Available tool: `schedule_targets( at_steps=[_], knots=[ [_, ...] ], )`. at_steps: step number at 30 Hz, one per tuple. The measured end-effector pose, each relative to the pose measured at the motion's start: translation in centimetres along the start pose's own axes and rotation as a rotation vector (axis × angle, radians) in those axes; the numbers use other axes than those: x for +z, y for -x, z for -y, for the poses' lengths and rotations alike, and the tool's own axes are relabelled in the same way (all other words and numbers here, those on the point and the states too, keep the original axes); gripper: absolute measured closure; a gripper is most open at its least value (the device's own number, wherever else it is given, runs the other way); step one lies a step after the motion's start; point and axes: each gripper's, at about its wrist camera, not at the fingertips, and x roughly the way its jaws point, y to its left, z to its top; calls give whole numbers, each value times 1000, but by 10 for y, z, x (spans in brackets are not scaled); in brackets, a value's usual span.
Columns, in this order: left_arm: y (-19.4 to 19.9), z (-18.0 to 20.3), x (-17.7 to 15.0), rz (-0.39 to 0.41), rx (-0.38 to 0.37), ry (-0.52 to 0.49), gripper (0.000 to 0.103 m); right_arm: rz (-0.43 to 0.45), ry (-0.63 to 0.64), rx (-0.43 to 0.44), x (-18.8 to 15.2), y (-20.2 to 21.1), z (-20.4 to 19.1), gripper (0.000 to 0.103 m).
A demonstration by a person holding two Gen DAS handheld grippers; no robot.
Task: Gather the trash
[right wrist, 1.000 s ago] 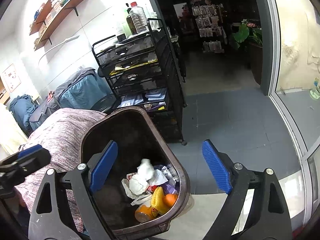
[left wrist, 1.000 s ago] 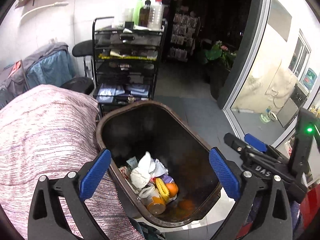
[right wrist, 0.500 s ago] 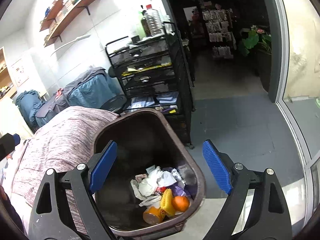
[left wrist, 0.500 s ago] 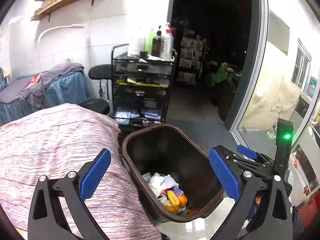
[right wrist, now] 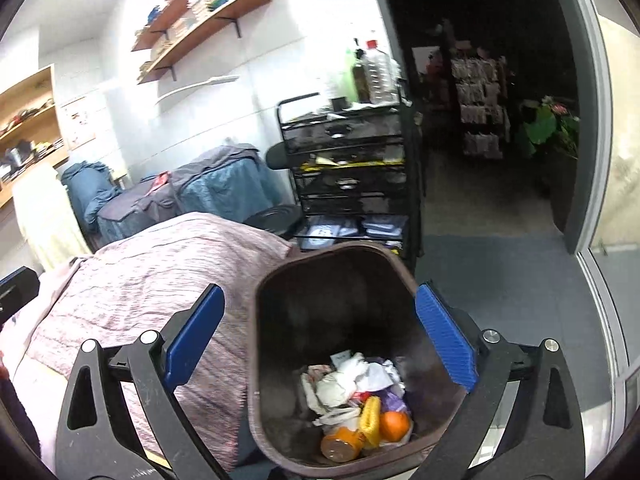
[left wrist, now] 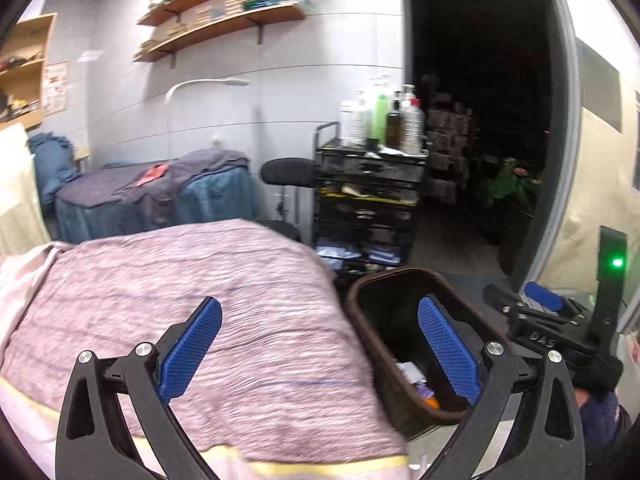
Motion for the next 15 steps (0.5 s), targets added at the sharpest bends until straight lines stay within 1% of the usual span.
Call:
schedule_targets(
  at_steps=[4, 15],
  knots=[
    [6, -23, -6, -4, 38, 42, 6, 20, 45, 56, -2, 5, -23, 6],
    [37, -72, -27, 7, 150, 129, 6, 32, 135, 137, -23, 24, -86, 6]
  ],
)
